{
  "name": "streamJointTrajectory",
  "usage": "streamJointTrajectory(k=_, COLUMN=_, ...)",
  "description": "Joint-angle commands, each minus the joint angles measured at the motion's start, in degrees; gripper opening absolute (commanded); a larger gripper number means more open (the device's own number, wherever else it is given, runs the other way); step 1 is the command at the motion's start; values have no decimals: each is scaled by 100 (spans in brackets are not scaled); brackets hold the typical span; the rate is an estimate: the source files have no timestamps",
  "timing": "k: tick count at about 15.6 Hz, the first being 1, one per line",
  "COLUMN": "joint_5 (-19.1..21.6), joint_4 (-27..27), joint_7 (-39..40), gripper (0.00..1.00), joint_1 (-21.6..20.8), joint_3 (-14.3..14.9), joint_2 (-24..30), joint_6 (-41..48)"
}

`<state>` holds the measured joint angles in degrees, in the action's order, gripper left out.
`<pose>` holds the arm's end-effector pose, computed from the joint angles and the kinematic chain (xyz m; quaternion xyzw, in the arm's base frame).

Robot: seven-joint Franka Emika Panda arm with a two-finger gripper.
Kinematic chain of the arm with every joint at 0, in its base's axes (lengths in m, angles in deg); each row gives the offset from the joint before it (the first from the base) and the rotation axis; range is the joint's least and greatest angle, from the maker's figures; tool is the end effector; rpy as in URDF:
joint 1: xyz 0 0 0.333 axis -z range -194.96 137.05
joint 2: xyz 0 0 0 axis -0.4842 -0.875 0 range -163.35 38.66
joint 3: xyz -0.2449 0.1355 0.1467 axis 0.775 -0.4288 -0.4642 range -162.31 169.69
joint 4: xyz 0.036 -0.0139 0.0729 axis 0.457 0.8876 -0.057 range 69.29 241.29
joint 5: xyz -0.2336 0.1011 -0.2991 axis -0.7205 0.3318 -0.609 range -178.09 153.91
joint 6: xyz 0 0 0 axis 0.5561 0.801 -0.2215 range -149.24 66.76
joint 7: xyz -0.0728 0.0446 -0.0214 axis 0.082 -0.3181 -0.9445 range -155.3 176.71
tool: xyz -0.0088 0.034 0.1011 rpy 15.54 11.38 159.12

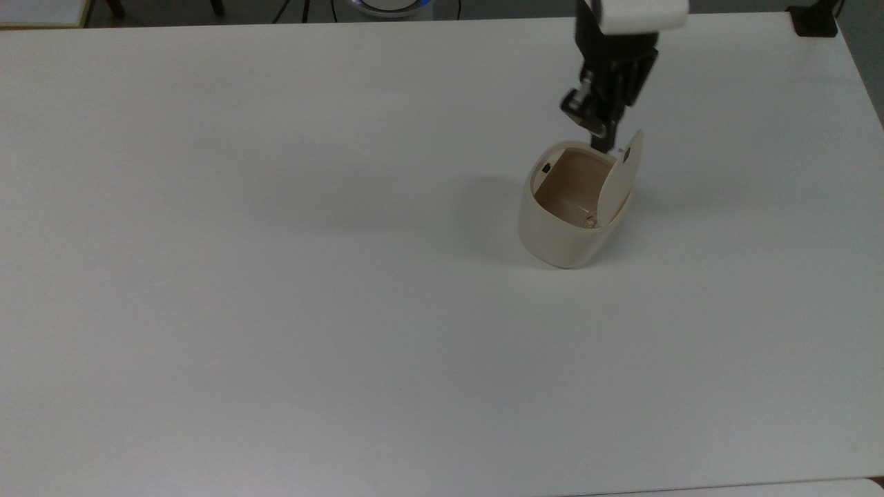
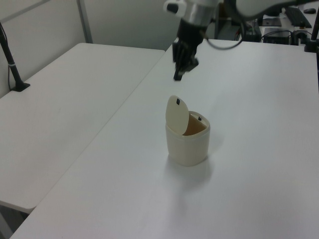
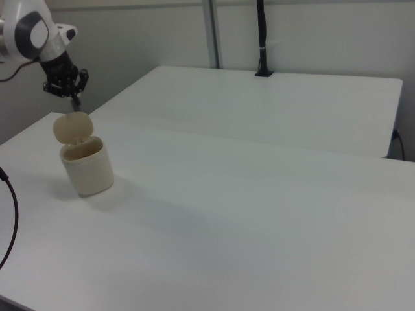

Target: Close the trash bin

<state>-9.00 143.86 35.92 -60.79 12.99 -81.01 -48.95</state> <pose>0.6253 0.2821 0.5662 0.9032 0.4005 0.1540 0.0026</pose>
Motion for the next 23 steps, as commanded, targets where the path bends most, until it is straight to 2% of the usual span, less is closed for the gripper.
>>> streamJointTrajectory(k=1, joint_5=69, joint_4=-228, joint_7=-104, gripper=0, joint_1=-16, joint_3=-156, joint_2=-296, joint_6=-297)
streamJointTrajectory(k=6, joint_5=34, joint_4=-193, joint_7=44, gripper=0, joint_1=-8, joint_3=-235, joint_2=-375, joint_6=-149)
streamJointTrajectory(k=8, joint_5=42, joint_4=-202, joint_7=447, gripper=0, joint_1=-8, joint_3=-235, joint_2=-349, joint_6=525)
streamJointTrajectory(k=10, joint_5=60, joint_4=-176, joint_7=537, gripper=0, joint_1=10, joint_3=-244, joint_2=-340, joint_6=792)
streamJointTrajectory(k=23, joint_5=-177, joint_4=501, joint_7=581, gripper=0, joint_1=54, joint_3=-165, joint_2=-497, joint_6=836)
